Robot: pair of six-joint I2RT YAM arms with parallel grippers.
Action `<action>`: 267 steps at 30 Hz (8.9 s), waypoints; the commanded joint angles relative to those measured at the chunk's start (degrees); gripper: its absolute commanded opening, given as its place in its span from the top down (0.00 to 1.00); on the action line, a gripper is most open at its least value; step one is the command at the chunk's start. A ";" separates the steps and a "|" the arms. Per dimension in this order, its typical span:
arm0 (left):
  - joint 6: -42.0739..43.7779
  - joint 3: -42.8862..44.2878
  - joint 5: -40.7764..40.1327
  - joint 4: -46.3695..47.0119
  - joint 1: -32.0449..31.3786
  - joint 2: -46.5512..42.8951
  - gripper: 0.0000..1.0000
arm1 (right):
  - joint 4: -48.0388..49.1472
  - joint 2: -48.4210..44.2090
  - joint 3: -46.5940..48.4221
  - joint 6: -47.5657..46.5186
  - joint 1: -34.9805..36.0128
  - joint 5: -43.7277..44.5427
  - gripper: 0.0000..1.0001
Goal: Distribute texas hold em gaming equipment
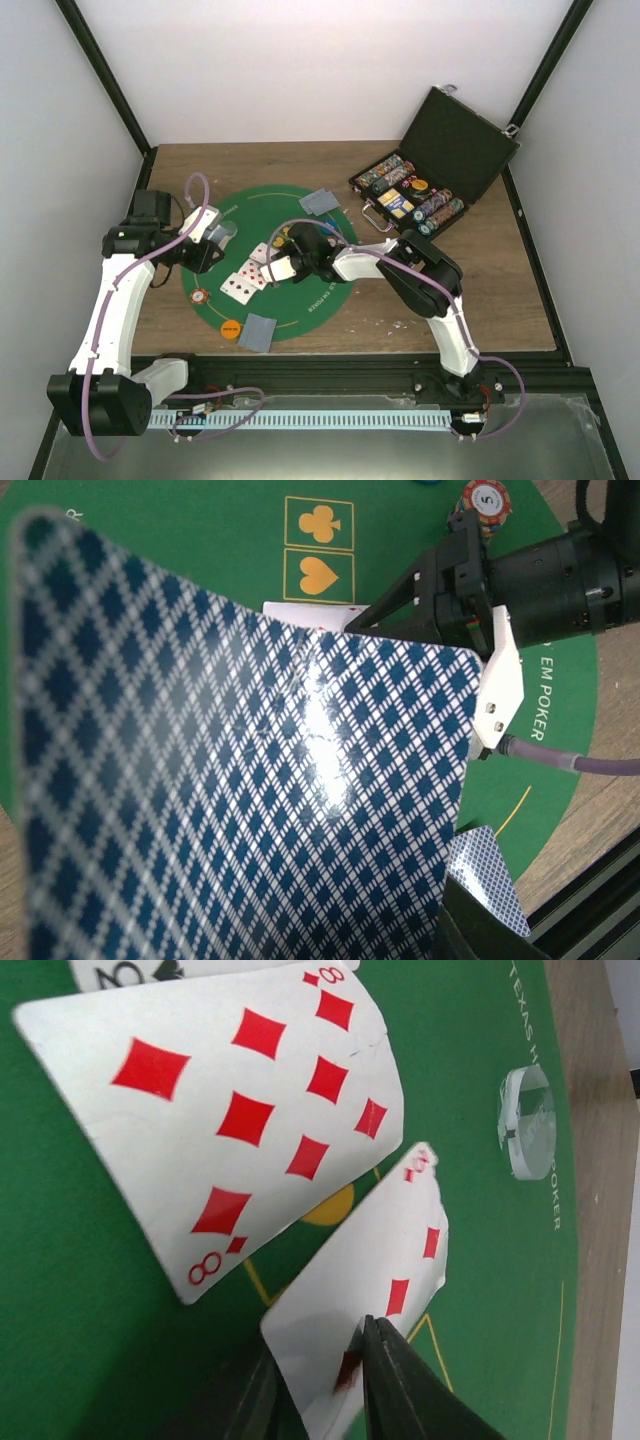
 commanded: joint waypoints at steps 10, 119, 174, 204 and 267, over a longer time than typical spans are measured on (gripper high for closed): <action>0.63 1.29 1.15 -0.10 0.31 0.13 0.67 | -3.03 -10.98 -5.36 2.72 1.36 0.26 0.60; 0.29 0.77 -3.51 1.30 -4.36 1.12 0.67 | 15.80 -5.32 -6.85 134.58 -11.51 -6.13 0.99; 1.67 2.58 -2.06 -0.70 -4.27 1.75 0.67 | 2.62 -11.85 2.84 124.60 -5.53 -2.17 0.03; 15.29 7.26 9.90 -14.05 -12.75 0.87 0.66 | -20.57 -10.70 23.65 90.30 -5.54 -56.50 0.02; 12.52 4.59 6.06 -11.17 -12.83 0.32 0.68 | -22.42 -10.26 24.87 84.06 -3.05 -52.30 0.74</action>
